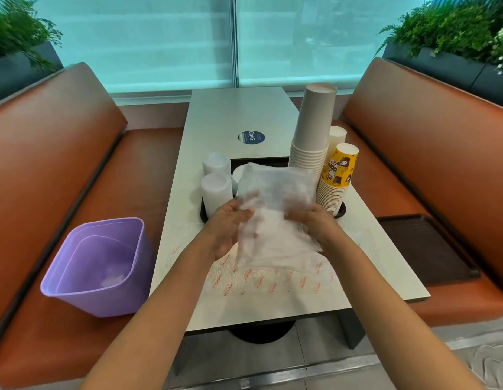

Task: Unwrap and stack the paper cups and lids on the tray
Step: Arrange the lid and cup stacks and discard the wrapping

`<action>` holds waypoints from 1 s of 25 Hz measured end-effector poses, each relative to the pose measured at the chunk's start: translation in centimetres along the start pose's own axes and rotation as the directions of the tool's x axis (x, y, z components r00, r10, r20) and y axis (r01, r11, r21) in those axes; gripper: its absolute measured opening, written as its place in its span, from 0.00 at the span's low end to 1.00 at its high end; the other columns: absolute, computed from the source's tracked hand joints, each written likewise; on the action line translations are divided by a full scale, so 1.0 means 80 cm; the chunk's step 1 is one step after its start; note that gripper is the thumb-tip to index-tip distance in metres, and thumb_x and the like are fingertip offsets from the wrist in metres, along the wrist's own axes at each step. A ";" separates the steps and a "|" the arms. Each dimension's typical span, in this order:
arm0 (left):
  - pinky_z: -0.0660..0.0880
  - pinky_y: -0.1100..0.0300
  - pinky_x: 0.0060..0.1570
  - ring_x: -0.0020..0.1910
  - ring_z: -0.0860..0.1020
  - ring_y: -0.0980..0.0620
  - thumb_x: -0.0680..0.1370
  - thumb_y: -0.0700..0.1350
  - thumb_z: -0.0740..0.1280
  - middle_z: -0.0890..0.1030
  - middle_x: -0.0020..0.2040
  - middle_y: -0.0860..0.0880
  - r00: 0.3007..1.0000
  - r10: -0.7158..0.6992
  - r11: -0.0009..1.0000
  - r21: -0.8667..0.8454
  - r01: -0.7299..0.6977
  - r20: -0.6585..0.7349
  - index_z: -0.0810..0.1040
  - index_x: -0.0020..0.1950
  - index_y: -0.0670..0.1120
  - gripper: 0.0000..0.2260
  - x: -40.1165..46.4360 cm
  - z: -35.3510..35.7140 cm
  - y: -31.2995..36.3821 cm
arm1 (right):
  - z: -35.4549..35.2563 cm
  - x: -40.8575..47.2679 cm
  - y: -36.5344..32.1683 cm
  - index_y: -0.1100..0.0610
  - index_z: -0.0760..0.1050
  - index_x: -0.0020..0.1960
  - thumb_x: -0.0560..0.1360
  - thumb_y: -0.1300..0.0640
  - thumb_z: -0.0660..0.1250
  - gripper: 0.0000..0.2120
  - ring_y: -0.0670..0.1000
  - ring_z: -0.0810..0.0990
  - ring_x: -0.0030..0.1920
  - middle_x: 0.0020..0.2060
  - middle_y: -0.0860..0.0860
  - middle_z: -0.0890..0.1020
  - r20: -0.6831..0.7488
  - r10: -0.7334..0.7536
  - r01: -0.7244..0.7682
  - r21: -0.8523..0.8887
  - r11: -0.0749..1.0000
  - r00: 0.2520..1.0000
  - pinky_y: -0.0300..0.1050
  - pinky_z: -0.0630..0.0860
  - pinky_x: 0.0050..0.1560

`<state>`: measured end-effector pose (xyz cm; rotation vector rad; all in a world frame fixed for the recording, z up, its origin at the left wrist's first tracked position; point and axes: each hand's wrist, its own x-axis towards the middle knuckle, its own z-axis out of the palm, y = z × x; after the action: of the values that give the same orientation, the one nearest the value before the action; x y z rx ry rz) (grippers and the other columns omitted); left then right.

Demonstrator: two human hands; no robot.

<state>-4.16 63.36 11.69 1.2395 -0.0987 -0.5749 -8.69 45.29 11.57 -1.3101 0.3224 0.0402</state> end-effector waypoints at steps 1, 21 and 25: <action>0.78 0.61 0.30 0.38 0.81 0.54 0.78 0.31 0.58 0.82 0.47 0.51 1.000 -0.019 1.000 -0.024 0.019 0.006 0.78 0.56 0.47 0.15 0.001 -0.002 -0.001 | -0.001 0.001 0.001 0.63 0.77 0.52 0.73 0.73 0.63 0.11 0.46 0.83 0.32 0.38 0.53 0.82 -0.021 -0.022 0.022 0.006 1.000 1.000 0.35 0.77 0.31; 0.78 0.51 0.51 0.51 0.80 0.41 0.76 0.35 0.67 0.82 0.51 0.39 0.988 0.024 0.994 0.108 -0.007 -0.155 0.79 0.55 0.38 0.09 0.011 -0.012 -0.023 | -0.010 0.007 0.024 0.60 0.76 0.60 0.72 0.73 0.65 0.19 0.53 0.82 0.47 0.48 0.56 0.82 0.129 -0.015 0.017 -0.018 1.000 0.992 0.44 0.81 0.39; 0.79 0.54 0.49 0.53 0.78 0.41 0.76 0.35 0.65 0.81 0.52 0.40 0.993 0.009 1.000 0.031 -0.005 -0.122 0.78 0.53 0.37 0.08 0.013 -0.012 -0.022 | -0.004 -0.001 0.022 0.56 0.82 0.31 0.70 0.72 0.65 0.16 0.50 0.81 0.43 0.38 0.48 0.84 0.124 -0.144 0.152 -0.058 0.987 0.982 0.39 0.79 0.38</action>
<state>-3.57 63.39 9.49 1.3004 -0.0095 -0.4918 -9.23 45.45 9.90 -1.3894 0.1214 0.0037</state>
